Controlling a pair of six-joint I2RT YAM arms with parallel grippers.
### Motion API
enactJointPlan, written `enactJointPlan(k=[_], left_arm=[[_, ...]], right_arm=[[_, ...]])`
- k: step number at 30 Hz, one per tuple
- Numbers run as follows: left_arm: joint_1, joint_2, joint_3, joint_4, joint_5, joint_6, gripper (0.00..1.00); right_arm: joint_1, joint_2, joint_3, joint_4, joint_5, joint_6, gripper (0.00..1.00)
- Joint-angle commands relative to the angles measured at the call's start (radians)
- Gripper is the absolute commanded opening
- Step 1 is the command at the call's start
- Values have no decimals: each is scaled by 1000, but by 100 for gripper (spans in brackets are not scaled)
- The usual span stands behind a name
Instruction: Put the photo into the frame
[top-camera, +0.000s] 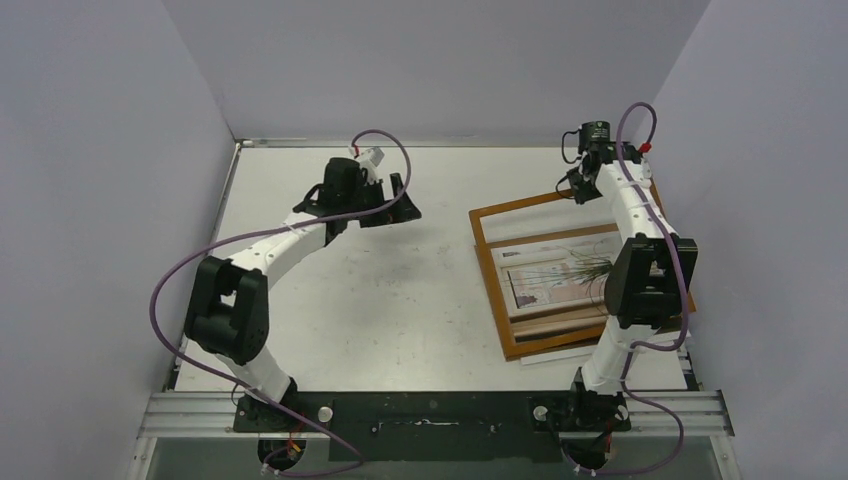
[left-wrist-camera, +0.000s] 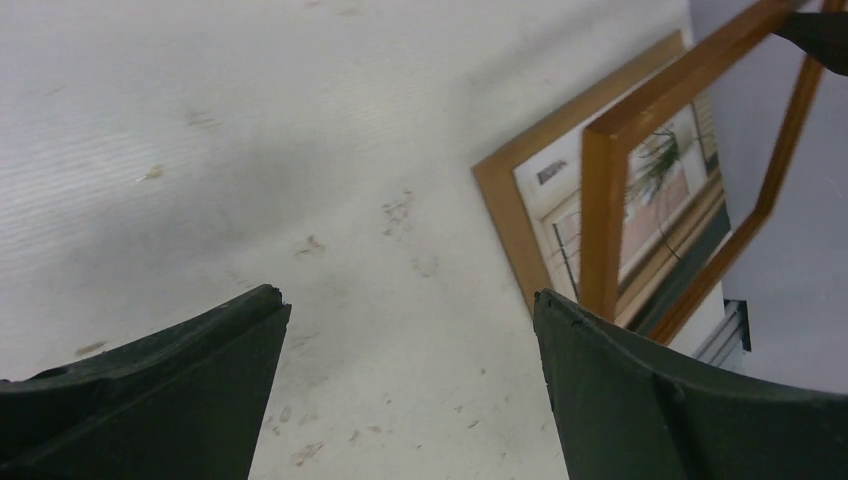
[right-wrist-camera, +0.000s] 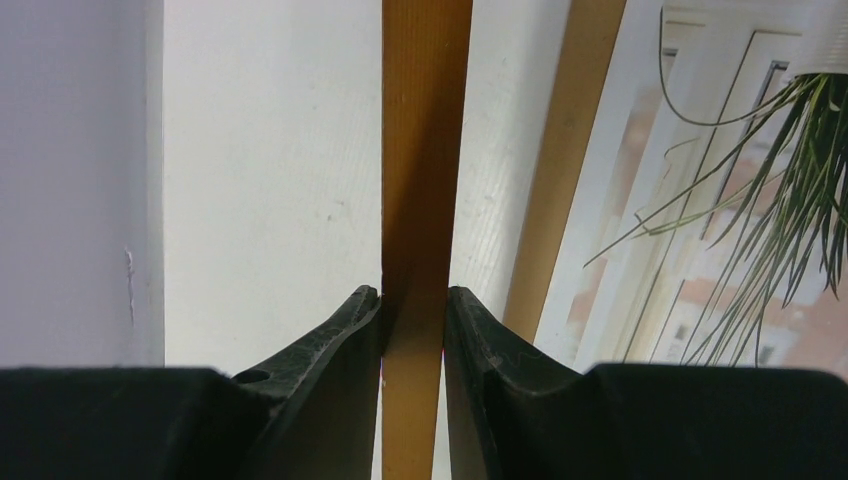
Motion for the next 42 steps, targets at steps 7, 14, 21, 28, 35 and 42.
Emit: enactJointPlan(k=[7,14,21,28,35,42], left_arm=[[-177,104,-112,625,117,-61,90],[-181,124,-95,582,140,19,83],[-179,135,-36,515,474,-34,69],[-179,99,-52,537,602,-111,47],[-176,-11,-107,477,595,-49,19],[-178,-72,-89,385,592,40,0]], right_arm=[[122,-141,-67,21,-26,33,6],[152,-202,-98,28,-64,22,6],[177,-249,-138,52,-110,6,7],[192,-269,-142,57,-133,0,6],[215,-278,-146,50,-134,1,9],[224,-302,-203,38,-134,-18,25]])
